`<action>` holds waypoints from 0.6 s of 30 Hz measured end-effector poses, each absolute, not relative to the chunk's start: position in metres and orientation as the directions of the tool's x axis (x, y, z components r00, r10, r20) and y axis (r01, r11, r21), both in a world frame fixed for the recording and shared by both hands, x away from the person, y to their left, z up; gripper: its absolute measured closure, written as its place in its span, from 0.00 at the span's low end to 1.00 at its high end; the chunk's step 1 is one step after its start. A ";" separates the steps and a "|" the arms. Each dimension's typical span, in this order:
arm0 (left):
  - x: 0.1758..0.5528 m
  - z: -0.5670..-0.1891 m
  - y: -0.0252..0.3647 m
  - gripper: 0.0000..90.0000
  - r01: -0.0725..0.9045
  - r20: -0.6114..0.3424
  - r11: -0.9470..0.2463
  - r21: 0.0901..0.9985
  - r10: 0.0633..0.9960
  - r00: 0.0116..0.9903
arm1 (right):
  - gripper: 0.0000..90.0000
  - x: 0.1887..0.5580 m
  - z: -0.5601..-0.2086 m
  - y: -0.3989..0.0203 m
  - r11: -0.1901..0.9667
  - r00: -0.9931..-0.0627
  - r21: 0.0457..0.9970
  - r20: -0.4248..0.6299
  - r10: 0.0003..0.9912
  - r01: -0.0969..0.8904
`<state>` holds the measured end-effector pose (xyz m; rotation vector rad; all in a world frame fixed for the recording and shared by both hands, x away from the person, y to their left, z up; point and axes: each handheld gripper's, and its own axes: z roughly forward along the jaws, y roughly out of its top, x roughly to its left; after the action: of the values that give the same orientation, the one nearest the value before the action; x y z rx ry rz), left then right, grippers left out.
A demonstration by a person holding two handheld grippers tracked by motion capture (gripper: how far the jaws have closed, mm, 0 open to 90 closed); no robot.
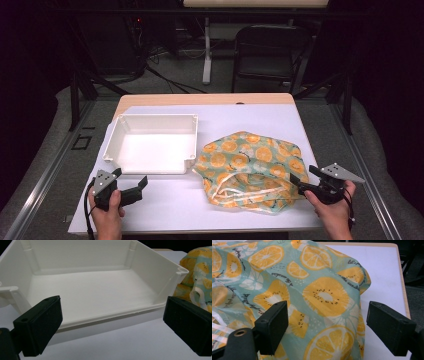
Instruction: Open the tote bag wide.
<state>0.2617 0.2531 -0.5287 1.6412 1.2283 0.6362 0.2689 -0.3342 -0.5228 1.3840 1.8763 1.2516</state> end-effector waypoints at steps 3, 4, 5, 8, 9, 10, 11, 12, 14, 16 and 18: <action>0.260 -0.526 0.247 0.06 0.415 -0.093 -0.065 0.907 0.932 0.350 | 0.19 0.269 -0.522 -0.333 0.069 -0.371 0.879 0.127 0.920 0.471; 0.259 -0.524 0.245 0.07 0.410 -0.083 -0.072 0.909 0.934 0.347 | 0.19 0.269 -0.522 -0.332 0.075 -0.377 0.880 0.123 0.918 0.469; 0.259 -0.522 0.242 0.09 0.403 -0.093 -0.060 0.913 0.932 0.350 | 0.19 0.268 -0.521 -0.330 0.074 -0.381 0.883 0.123 0.916 0.463; 0.257 -0.514 0.234 0.09 0.380 -0.096 -0.059 0.923 0.921 0.377 | 0.19 0.266 -0.520 -0.324 0.084 -0.394 0.889 0.114 0.912 0.450; 0.256 -0.512 0.230 0.09 0.375 -0.092 -0.066 0.925 0.917 0.388 | 0.19 0.266 -0.520 -0.322 0.086 -0.400 0.892 0.111 0.910 0.444; 0.256 -0.510 0.227 0.09 0.368 -0.088 -0.072 0.927 0.912 0.400 | 0.19 0.266 -0.520 -0.321 0.093 -0.402 0.891 0.106 0.909 0.444; 0.256 -0.509 0.223 0.09 0.367 -0.085 -0.077 0.927 0.909 0.407 | 0.19 0.265 -0.519 -0.320 0.096 -0.406 0.891 0.105 0.908 0.445; 0.257 -0.509 0.219 0.09 0.370 -0.082 -0.085 0.925 0.907 0.414 | 0.19 0.265 -0.519 -0.319 0.096 -0.406 0.890 0.105 0.908 0.446; 0.259 -0.507 0.210 0.10 0.367 -0.074 -0.101 0.925 0.898 0.434 | 0.21 0.265 -0.519 -0.316 0.089 -0.412 0.894 0.113 0.904 0.440; 0.261 -0.505 0.199 0.11 0.362 -0.054 -0.128 0.923 0.890 0.452 | 0.22 0.265 -0.518 -0.313 0.102 -0.422 0.893 0.104 0.901 0.439; 0.262 -0.504 0.187 0.13 0.361 -0.035 -0.156 0.920 0.882 0.470 | 0.27 0.265 -0.518 -0.309 0.112 -0.435 0.895 0.099 0.895 0.432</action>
<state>0.2624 0.1866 -0.5037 1.7324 1.0675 0.6622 0.2651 -0.3093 -0.5175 1.2866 1.9210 1.2856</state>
